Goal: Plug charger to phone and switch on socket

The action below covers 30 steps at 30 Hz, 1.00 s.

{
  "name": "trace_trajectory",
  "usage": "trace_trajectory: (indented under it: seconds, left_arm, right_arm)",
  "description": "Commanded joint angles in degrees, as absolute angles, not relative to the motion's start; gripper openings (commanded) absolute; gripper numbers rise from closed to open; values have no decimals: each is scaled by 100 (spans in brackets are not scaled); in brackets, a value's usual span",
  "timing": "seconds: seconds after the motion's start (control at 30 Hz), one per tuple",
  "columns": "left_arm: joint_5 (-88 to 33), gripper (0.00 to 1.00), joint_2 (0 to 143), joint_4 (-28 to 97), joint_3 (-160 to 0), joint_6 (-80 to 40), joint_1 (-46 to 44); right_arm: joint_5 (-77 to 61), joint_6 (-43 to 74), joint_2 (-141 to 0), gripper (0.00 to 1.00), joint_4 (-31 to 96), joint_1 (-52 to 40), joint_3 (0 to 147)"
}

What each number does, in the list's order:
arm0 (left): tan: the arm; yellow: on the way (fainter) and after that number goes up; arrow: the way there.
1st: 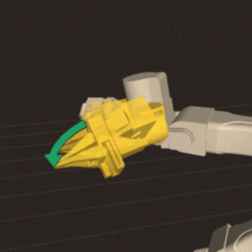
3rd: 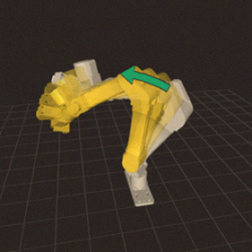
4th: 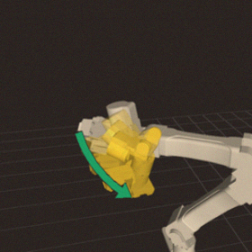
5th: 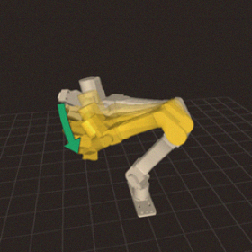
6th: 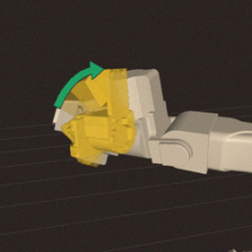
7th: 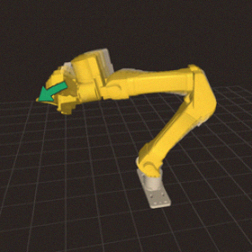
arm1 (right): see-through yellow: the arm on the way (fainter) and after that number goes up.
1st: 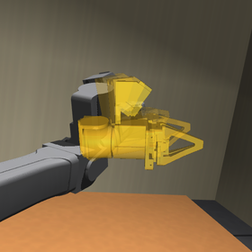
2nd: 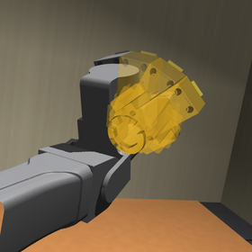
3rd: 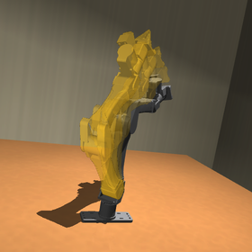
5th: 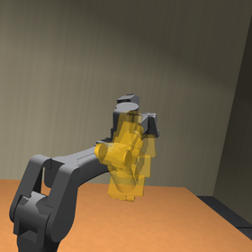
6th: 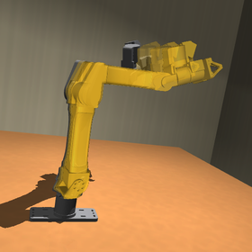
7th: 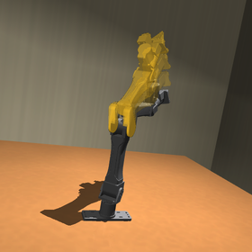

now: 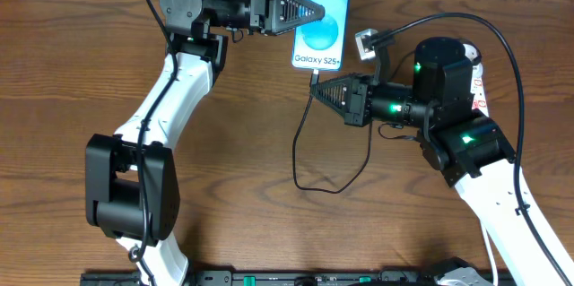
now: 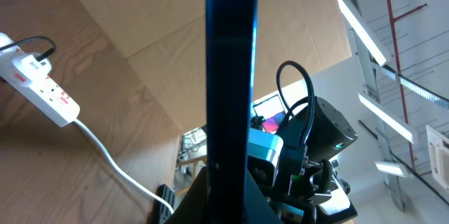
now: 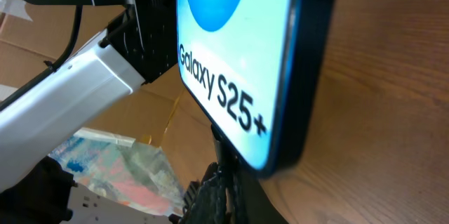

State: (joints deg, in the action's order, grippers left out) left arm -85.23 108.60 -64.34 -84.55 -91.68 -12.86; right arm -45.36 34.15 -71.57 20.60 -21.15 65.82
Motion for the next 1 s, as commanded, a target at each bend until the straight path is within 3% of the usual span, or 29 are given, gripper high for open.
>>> trace_trajectory:
  seconds: [0.0,0.97]
  left_arm:
    - [-8447,7,10785,-6479,-8586,-9179,-1332]
    - [-8547,8,10785,-6475,-8586,-9054,-1197]
  right_arm:
    - [-4515,3496,-7126,1,2032,-2143,6593]
    - [-4530,3533,-7126,1,1990,-2143,6593]
